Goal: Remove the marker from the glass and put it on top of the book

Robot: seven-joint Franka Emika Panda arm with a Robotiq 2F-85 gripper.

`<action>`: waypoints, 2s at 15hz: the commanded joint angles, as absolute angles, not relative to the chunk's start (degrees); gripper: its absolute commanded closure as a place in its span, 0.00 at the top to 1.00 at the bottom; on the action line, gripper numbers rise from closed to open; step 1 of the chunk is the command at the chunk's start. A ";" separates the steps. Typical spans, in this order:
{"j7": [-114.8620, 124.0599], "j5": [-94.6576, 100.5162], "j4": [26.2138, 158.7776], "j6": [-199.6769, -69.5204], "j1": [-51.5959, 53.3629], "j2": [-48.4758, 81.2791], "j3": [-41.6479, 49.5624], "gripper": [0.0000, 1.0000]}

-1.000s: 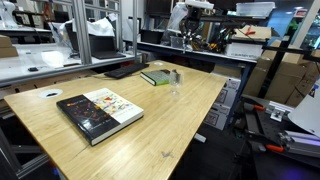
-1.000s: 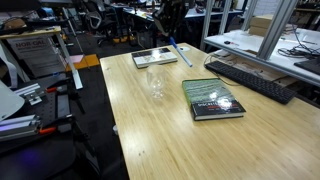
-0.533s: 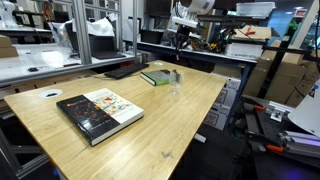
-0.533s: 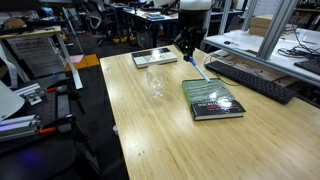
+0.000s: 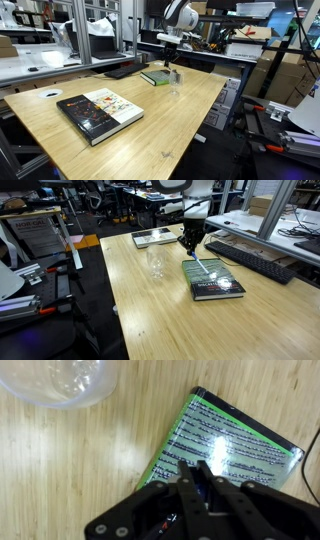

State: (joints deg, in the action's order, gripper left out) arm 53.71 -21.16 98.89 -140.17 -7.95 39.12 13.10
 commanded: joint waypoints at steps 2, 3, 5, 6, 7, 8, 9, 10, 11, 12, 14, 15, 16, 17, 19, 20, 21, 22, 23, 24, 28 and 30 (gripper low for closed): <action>55.95 -19.42 91.93 -141.07 -8.14 45.72 13.03 0.03; 56.32 -19.25 90.86 -141.33 -8.10 46.92 13.22 0.03; 57.70 -18.62 89.03 -141.92 -7.83 49.04 13.91 0.03; 58.43 -18.26 88.13 -141.78 -7.79 49.93 14.11 0.03; 59.07 -17.81 87.31 -141.46 -7.76 50.64 14.30 0.03; 59.48 -17.46 86.58 -140.68 -7.86 51.25 14.20 0.38; 59.38 -17.48 86.14 -139.95 -8.27 51.41 13.62 0.40; 58.55 -17.88 86.29 -139.15 -8.86 51.21 12.69 0.44; 57.95 -18.23 86.45 -138.32 -9.17 50.90 12.02 0.52; 56.38 -19.09 87.11 -136.97 -10.05 49.82 10.61 0.59; 53.38 -21.02 88.83 -133.24 -11.75 47.01 7.87 0.73; 51.32 -22.07 90.01 -130.57 -12.76 44.82 6.63 0.81; 50.16 -22.75 90.99 -128.06 -13.18 42.96 6.21 0.87; 49.38 -23.24 91.86 -125.74 -13.31 41.03 6.35 0.93; 49.80 -22.85 94.93 -122.60 -12.55 36.09 8.13 1.00; 50.14 -22.24 96.65 -121.53 -12.30 33.44 8.98 1.00; 50.76 -21.55 98.60 -120.66 -11.96 30.85 9.84 1.00; 51.09 -20.85 101.29 -120.68 -11.46 28.00 10.63 1.00; 50.97 -20.36 103.40 -120.35 -11.46 25.48 11.20 1.00; 51.25 -19.79 106.51 -121.30 -11.08 22.66 11.68 1.00; 51.26 -17.74 116.74 -122.92 -10.61 12.91 12.76 1.00; 51.24 -16.96 121.18 -123.76 -10.55 8.68 12.83 1.00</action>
